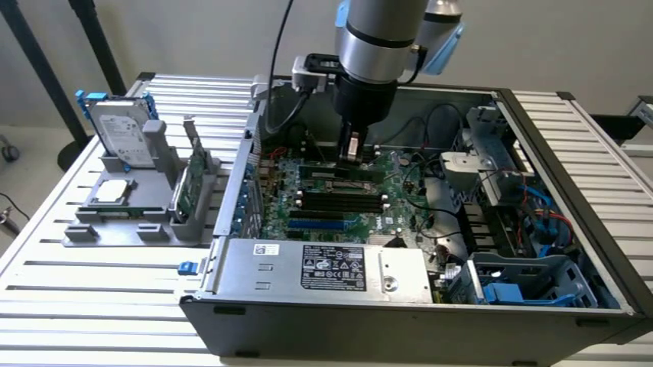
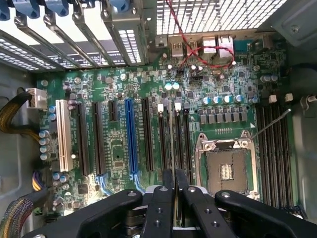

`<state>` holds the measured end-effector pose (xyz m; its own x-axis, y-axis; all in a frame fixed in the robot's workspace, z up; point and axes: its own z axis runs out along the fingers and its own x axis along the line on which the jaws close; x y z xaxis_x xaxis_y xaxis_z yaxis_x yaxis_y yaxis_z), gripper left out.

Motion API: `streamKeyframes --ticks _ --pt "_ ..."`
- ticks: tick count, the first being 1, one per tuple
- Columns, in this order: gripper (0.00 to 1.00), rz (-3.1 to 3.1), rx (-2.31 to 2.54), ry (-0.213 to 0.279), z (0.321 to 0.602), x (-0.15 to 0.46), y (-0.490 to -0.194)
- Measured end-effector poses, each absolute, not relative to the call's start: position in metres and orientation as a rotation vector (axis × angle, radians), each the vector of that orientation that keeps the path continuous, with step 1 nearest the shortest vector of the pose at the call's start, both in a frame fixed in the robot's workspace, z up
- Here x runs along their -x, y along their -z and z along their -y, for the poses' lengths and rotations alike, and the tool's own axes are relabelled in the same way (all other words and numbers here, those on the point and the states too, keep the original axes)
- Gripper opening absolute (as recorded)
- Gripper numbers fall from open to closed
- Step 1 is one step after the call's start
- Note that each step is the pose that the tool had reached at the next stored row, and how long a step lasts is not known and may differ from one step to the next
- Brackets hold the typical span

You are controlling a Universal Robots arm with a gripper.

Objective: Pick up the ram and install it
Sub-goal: 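Insert the ram into the slot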

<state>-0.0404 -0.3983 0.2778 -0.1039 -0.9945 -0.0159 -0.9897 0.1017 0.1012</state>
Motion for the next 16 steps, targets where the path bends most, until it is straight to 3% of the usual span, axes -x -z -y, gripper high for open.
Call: streamKeyframes --ticks 16 --pt "0.14 2.286 -2.066 0.132 0.398 0.035 -0.266"
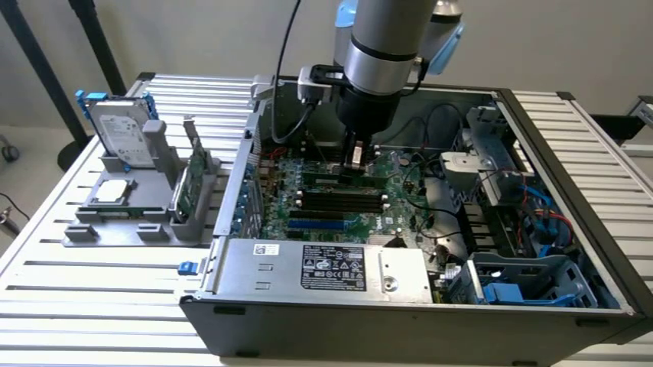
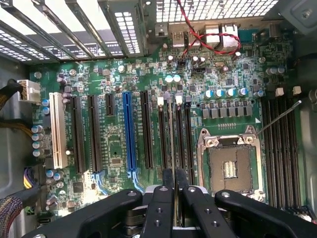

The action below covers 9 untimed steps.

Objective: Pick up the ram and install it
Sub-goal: 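Insert the ram into the slot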

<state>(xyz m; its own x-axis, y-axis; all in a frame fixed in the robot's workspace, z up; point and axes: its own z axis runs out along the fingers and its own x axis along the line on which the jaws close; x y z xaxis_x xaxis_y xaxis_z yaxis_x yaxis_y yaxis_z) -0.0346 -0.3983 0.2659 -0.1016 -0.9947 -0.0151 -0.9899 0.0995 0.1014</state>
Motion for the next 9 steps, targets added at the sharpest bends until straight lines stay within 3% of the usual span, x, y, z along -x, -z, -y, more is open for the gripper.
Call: streamKeyframes --ticks 9 --pt "0.14 2.284 -2.064 0.127 0.3984 0.0346 -0.2598"
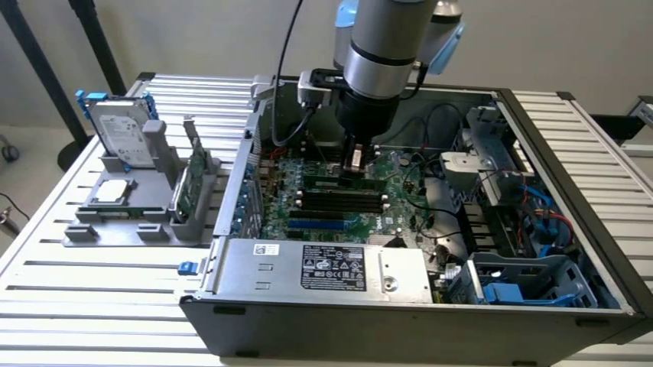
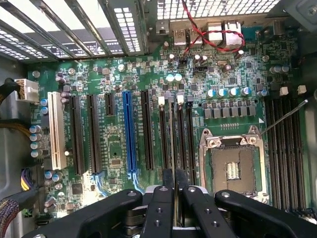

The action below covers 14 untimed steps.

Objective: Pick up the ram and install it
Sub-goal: 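Insert the ram into the slot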

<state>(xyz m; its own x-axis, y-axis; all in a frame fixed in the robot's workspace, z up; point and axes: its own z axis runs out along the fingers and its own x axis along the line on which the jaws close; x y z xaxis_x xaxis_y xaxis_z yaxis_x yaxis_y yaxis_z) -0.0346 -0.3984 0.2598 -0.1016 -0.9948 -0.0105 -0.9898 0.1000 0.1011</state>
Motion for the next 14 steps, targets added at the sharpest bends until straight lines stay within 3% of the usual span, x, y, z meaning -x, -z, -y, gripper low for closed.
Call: streamKeyframes --ticks 14 --pt "0.14 2.279 -2.057 0.110 0.399 0.035 -0.248"
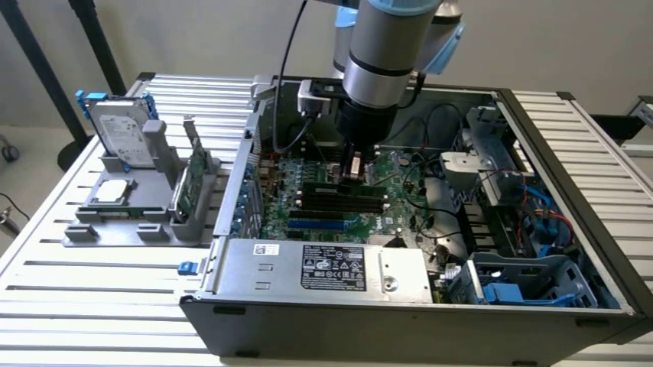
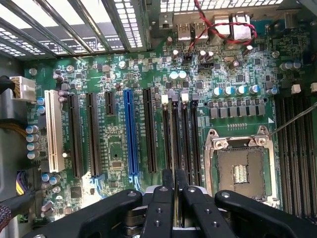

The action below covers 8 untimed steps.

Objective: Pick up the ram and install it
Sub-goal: 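Insert the ram into the slot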

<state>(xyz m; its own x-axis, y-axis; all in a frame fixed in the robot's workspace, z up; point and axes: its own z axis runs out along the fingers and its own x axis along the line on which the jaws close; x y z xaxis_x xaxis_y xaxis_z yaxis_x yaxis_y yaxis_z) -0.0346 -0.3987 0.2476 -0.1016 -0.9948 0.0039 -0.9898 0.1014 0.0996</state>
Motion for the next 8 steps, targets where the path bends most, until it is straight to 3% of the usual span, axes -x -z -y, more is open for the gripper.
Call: streamKeyframes --ticks 8 --pt "0.14 2.274 -2.052 0.098 0.3987 0.0341 -0.2429"
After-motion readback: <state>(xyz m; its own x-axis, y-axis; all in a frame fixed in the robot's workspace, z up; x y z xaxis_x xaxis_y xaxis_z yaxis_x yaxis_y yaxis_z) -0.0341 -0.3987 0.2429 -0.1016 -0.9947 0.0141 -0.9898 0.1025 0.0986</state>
